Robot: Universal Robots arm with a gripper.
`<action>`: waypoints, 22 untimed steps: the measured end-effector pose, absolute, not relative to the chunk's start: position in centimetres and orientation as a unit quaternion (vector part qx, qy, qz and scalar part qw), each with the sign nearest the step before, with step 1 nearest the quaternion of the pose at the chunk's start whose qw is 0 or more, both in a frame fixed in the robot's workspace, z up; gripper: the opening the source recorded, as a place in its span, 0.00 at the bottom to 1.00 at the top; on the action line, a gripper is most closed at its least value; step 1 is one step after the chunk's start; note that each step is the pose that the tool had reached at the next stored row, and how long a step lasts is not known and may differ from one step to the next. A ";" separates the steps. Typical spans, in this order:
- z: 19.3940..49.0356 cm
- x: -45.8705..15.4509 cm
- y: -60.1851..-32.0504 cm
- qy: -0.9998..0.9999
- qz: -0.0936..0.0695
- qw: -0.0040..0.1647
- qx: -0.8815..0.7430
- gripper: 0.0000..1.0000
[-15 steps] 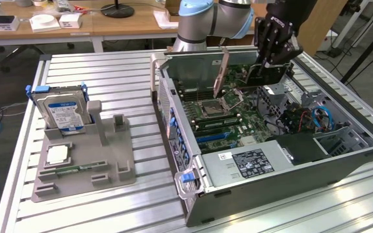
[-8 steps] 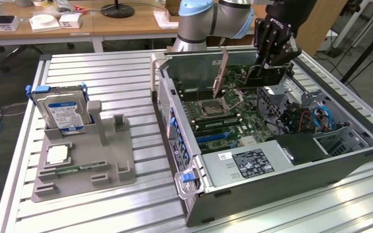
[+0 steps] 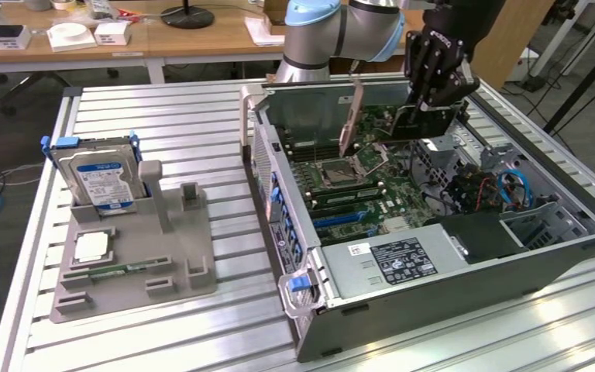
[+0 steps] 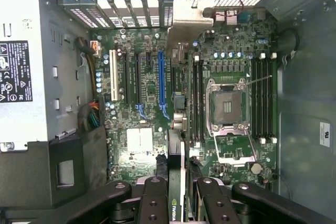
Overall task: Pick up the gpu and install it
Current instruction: 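Insert the gpu into the slot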
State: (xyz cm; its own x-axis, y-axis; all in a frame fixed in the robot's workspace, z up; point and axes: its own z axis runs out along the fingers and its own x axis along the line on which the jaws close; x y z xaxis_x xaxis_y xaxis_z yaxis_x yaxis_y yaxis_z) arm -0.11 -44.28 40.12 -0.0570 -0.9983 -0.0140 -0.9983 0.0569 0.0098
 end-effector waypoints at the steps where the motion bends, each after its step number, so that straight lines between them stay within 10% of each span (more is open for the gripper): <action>1: 40.0 -0.1 -44.3 0.727 0.008 0.002 -0.687 0.26; 22: 39.0 -0.9 -44.3 0.727 0.006 0.004 -0.687 0.26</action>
State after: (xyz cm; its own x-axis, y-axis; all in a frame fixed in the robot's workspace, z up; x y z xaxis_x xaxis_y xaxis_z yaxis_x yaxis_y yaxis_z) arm -0.90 -44.27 39.01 -0.0570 -0.9983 -0.0142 -0.9984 0.0569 0.0042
